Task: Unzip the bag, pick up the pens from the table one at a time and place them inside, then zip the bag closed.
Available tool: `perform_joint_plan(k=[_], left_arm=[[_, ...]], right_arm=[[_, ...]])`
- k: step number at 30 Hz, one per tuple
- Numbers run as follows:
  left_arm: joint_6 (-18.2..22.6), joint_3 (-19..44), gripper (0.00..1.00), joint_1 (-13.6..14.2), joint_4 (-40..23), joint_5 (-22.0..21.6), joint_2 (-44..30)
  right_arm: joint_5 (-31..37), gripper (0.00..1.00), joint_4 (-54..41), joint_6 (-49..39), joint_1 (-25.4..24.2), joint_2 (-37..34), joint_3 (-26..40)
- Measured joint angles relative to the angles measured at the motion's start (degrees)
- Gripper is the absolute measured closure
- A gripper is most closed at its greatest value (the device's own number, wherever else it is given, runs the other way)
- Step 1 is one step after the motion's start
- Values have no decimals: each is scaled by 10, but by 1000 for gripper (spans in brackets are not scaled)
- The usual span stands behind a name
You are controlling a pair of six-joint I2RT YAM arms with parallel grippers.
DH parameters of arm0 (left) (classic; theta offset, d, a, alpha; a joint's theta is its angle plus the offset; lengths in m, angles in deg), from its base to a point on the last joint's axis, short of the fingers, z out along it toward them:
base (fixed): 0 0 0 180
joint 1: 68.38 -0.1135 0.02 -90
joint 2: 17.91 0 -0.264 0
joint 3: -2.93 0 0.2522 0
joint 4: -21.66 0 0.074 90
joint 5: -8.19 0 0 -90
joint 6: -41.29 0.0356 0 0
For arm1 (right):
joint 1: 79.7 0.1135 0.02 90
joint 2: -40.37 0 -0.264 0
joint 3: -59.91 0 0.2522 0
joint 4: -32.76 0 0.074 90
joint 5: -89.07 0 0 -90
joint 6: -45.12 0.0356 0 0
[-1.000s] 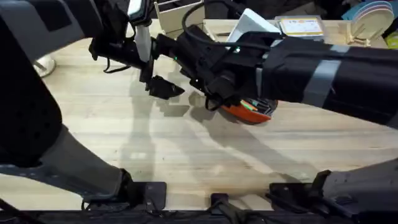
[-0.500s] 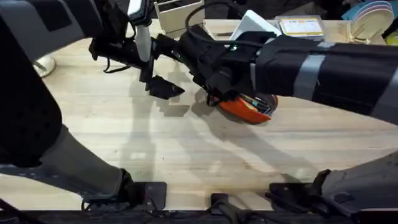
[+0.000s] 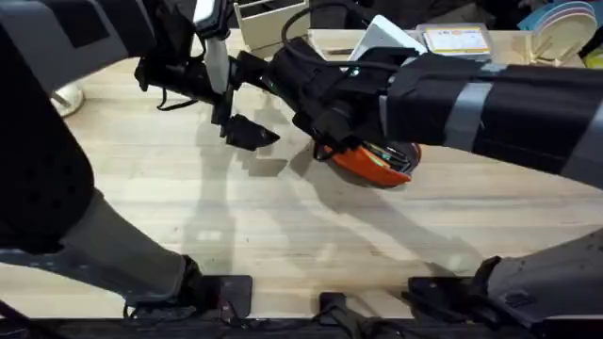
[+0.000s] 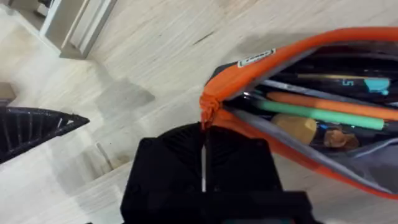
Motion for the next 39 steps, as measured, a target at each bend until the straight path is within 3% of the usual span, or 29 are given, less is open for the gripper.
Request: perform_joint_plan(k=[20, 39], left_arm=[[0, 0, 7, 0, 0, 0, 0], [0, 0, 7, 0, 0, 0, 0]], right_arm=[[0, 970, -3, -34, 0, 1, 0], [-2, 972, -11, -93, -3, 76, 0]])
